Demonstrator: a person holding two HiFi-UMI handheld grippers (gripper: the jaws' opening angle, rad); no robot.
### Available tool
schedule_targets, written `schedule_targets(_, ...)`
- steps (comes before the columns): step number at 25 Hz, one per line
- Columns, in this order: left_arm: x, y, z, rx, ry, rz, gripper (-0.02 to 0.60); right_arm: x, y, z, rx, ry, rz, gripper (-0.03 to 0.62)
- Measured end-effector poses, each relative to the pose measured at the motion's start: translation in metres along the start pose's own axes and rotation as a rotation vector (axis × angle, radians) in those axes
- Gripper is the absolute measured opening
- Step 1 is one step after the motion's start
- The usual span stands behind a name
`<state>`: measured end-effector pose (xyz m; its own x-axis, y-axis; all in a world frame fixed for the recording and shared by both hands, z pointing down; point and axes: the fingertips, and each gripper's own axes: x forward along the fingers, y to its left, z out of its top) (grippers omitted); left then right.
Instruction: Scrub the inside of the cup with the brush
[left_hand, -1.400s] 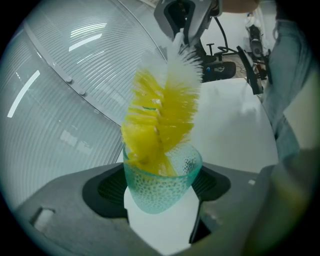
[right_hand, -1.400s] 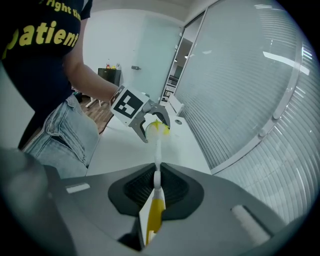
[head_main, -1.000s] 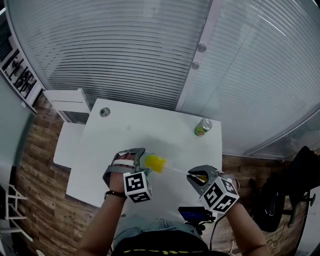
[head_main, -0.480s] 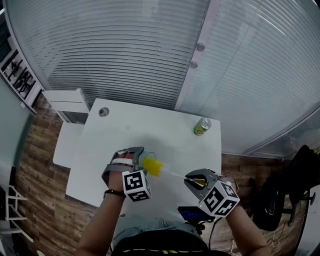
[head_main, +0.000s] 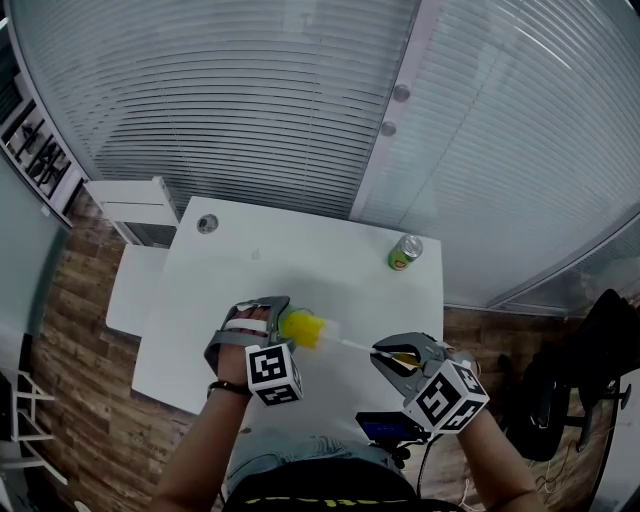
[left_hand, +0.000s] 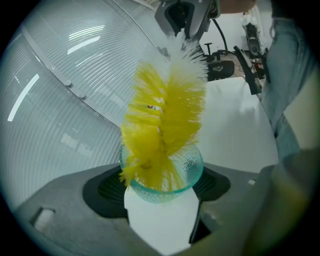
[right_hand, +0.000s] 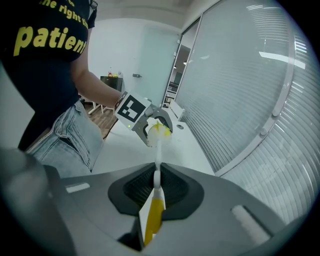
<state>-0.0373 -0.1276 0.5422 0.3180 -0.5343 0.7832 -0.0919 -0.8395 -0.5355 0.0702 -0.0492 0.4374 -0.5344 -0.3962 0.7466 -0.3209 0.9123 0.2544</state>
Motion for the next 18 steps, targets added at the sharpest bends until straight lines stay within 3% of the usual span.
schedule_targets(9,-0.001,0.005,0.0,0.007,-0.005,0.016,0.391,0.002,-0.008,-0.018,0.063,0.028,-0.005,0.035)
schedule_targets(18,-0.001,0.013,-0.006,0.005,0.014,0.031,0.391,0.005,0.01,-0.023,0.044,0.053,0.045,0.034)
